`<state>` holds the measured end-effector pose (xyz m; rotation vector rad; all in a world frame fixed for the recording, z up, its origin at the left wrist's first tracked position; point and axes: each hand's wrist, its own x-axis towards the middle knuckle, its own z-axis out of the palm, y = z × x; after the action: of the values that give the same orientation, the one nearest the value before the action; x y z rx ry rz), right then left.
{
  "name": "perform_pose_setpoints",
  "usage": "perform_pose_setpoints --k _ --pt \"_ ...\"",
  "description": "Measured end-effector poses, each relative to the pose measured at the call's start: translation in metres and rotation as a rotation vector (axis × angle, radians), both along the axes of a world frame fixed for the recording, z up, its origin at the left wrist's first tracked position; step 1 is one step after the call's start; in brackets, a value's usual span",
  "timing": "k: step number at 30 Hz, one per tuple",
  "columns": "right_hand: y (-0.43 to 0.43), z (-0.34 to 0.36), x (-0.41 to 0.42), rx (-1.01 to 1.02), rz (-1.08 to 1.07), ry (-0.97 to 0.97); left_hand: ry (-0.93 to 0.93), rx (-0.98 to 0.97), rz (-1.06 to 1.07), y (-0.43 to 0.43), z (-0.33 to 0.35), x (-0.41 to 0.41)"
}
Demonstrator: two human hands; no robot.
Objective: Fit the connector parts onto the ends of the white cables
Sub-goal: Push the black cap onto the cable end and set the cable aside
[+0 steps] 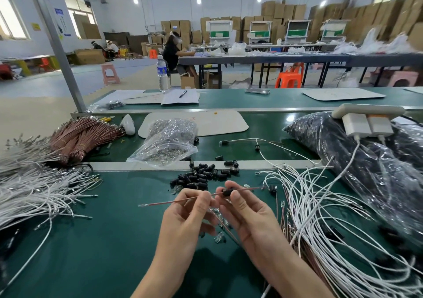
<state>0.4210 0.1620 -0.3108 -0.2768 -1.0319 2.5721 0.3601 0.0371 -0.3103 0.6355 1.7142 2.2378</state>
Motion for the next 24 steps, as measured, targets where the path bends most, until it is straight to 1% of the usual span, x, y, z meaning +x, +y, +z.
perform_pose_setpoints --k 2,4,6,9,11,13,15,17,19,20,22,24 --pt "-0.004 -0.001 -0.002 0.102 0.006 0.001 -0.014 0.003 -0.027 0.002 -0.001 0.003" --pt "0.0 0.0 -0.002 0.177 -0.049 0.003 -0.078 0.027 0.014 0.004 -0.002 0.002" --pt "0.011 0.004 0.0 0.15 -0.118 0.012 -0.166 0.068 0.079 0.002 -0.002 -0.003" --pt "0.023 0.006 0.006 0.08 -0.141 0.019 -0.24 0.127 0.086 -0.003 -0.002 -0.009" --pt "0.017 0.004 0.006 0.104 -0.096 0.008 -0.227 0.11 0.058 -0.002 -0.004 -0.007" --pt "0.006 0.002 0.005 0.168 -0.013 0.009 -0.137 0.041 0.003 0.002 -0.004 -0.001" --pt "0.004 0.005 0.005 0.211 0.003 0.015 -0.036 -0.025 -0.039 0.005 -0.004 0.005" --pt "0.016 0.01 0.008 0.161 -0.115 0.015 0.037 -0.072 -0.008 0.004 -0.006 0.007" --pt "0.04 0.016 0.014 0.048 -0.321 0.047 0.111 -0.137 0.03 0.004 -0.003 0.008" --pt "0.051 0.018 0.018 0.015 -0.443 0.048 0.161 -0.203 0.029 0.005 -0.001 0.008" --pt "0.067 0.019 0.024 0.014 -0.677 0.006 0.3 -0.376 -0.028 0.018 0.0 0.01" --pt "0.075 0.017 0.028 0.035 -0.85 -0.038 0.444 -0.539 -0.093 0.042 0.002 0.013"
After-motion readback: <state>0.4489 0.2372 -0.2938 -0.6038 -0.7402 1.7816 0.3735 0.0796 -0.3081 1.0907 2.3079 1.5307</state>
